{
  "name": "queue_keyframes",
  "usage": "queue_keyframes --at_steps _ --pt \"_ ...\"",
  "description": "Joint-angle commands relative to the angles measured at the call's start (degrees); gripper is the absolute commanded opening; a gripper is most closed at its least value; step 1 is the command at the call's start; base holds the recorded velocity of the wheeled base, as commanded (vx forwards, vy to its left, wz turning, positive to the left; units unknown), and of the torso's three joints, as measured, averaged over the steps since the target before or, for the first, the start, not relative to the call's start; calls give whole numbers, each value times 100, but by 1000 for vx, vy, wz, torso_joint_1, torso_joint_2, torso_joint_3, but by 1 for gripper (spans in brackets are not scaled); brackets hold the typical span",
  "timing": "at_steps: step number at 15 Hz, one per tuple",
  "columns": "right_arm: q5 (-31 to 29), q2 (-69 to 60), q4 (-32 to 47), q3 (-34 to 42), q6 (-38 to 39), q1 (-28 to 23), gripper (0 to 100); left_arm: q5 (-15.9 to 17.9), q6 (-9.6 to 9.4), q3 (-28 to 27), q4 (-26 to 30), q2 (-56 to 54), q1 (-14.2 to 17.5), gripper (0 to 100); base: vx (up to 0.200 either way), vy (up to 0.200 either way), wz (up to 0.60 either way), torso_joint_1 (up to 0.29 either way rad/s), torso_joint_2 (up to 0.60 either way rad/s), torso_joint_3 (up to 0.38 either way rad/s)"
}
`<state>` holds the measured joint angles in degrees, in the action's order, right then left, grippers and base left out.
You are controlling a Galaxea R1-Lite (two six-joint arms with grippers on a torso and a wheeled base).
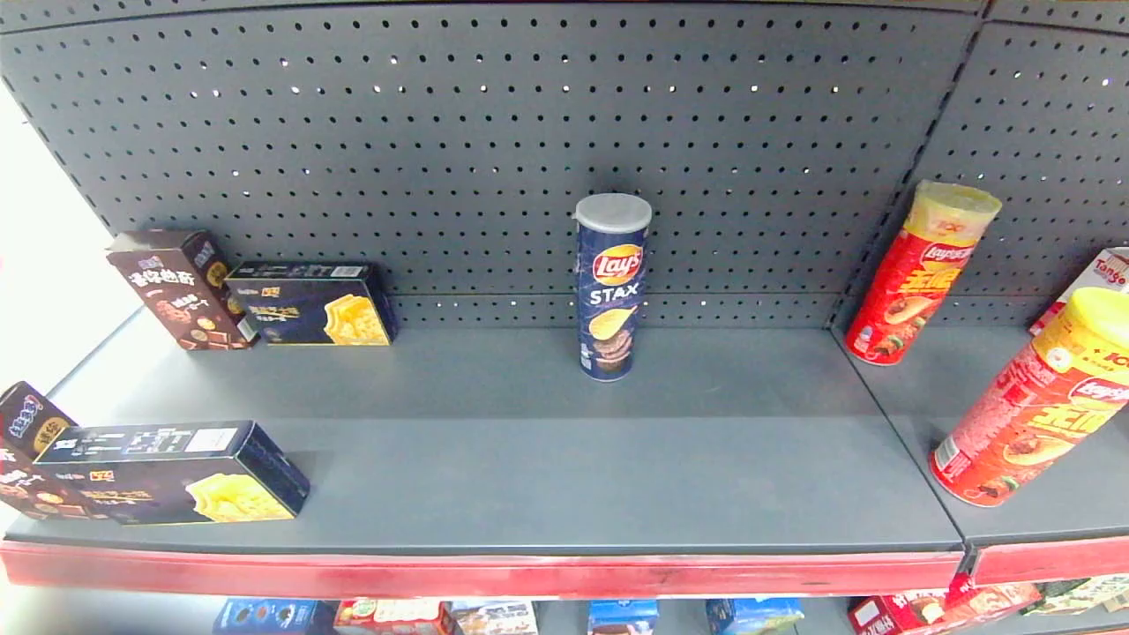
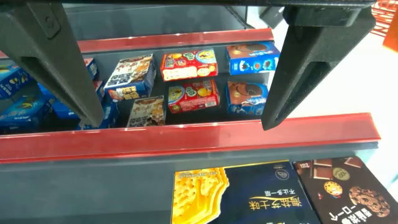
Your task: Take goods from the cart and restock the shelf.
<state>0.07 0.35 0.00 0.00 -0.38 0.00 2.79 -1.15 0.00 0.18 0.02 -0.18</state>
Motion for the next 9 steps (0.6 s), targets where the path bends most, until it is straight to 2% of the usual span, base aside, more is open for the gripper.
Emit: queue_keyframes --at_steps 1,4,9 --pt "1 9 0 0 -6 0 100 2 0 0 -1 -2 1 100 0 0 0 0 0 0" --pt "1 9 0 0 -6 0 100 2 0 0 -1 -2 1 100 0 0 0 0 0 0" --pt "1 9 0 0 -6 0 100 2 0 0 -1 -2 1 100 0 0 600 2 3 1"
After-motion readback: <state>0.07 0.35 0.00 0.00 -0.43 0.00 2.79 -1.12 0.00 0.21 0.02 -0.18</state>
